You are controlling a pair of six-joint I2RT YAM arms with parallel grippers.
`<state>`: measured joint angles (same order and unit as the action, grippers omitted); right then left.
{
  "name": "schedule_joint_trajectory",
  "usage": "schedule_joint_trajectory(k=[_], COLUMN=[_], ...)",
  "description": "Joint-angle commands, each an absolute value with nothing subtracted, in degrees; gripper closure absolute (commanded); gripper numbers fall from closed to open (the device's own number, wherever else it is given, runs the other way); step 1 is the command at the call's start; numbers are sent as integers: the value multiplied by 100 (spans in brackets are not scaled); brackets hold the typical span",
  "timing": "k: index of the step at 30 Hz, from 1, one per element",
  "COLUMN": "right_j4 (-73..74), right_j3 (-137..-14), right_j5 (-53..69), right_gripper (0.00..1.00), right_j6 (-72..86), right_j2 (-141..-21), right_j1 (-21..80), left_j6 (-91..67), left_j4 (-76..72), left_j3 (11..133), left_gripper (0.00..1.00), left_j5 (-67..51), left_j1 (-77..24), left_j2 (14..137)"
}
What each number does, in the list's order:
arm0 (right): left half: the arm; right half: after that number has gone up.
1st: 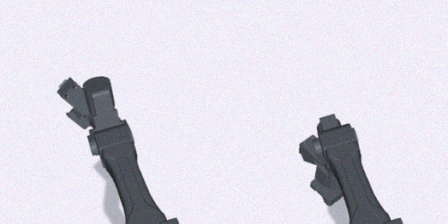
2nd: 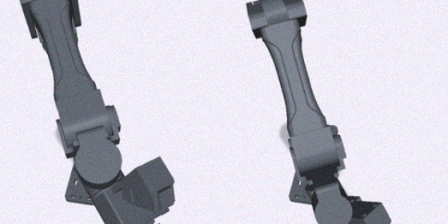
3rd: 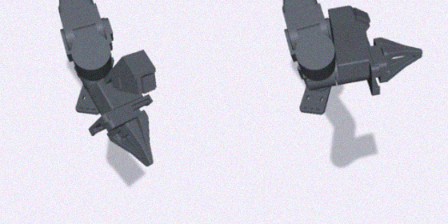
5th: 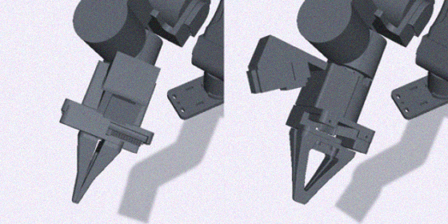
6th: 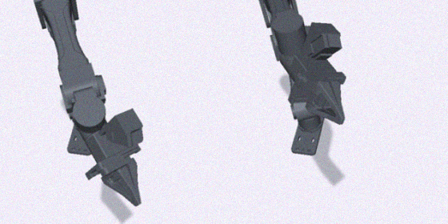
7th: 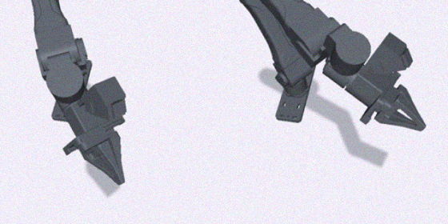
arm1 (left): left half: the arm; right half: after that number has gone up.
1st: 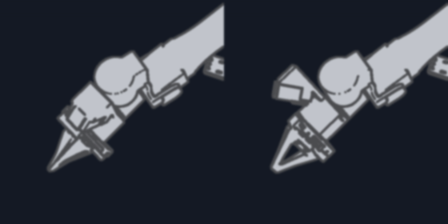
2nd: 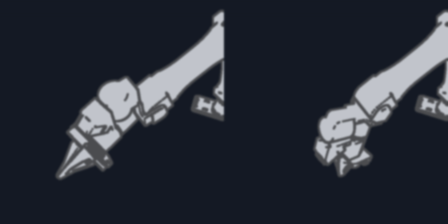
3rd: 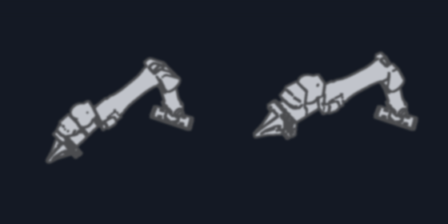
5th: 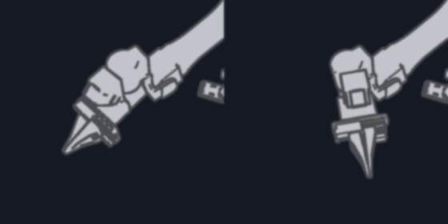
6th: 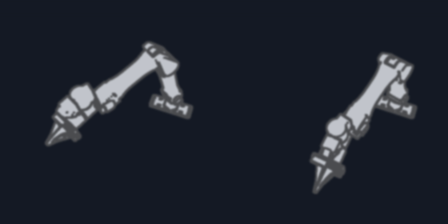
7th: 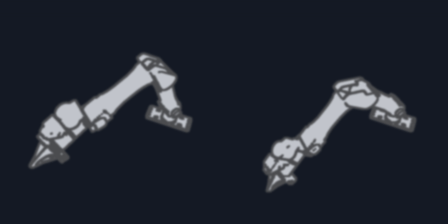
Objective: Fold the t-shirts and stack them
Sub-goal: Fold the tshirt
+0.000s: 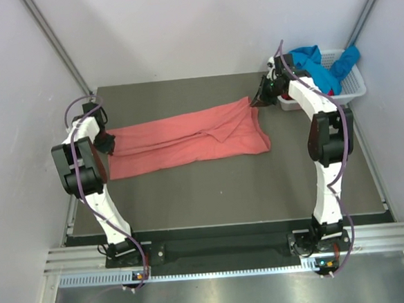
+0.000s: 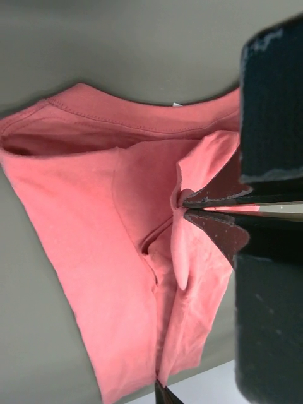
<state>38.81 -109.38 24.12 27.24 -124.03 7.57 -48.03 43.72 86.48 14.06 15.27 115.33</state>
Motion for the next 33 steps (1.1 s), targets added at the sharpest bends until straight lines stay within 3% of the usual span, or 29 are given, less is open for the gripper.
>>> schedule_joint_trajectory(k=[1,4,7,8,10,12,17,18,23,26,29,33], right_j4=[3683,3577,3358,3314,3130,3085,3805,3849,3639,2955,2410,1917], right_j3=[-11338,-11426,-11557,-11697,-11864,-12303,-13543,-13457,-11342,-9947,-9197,-8772], right_j5=[2478,2496,2531,2549,2566,2654,2339,2286,2276,2469,2654,2909], right_gripper=[100,98,93,90,82,72,57,55,48,43,41,42], right_j6=[2768,2795,2909,2961,3006,3024,2577,2488,2241,2582,2846,3338], right_j2=[-12594,-12735,-12928,-13016,-13279,-13612,-13861,-13617,-12307,-11498,-11136,-11197], right_j1=[650,650,624,624,633,642,668,685,1098,1405,1695,1968], left_j6=[-4799,-4764,-4711,-4702,-4667,-4597,-4333,-4237,-3832,-3665,-3674,-3709], left_j4=[4359,4368,4412,4464,4561,4667,4728,4746,4334,3807,3307,3173], left_j3=[8912,8965,9044,9096,9202,9211,8948,8886,7921,7069,6242,5600], left_gripper=[100,91,72,66,63,50,44,32,32,37,42,44], left_j5=[1459,1476,1529,1547,1590,1635,1740,1766,1397,337,-535,-659], left_j1=[1521,1512,1512,1512,1503,1503,1494,1494,1494,1442,1205,713], left_j2=[11628,11681,11646,11628,11488,11217,10234,10065,9044,8500,8044,7761])
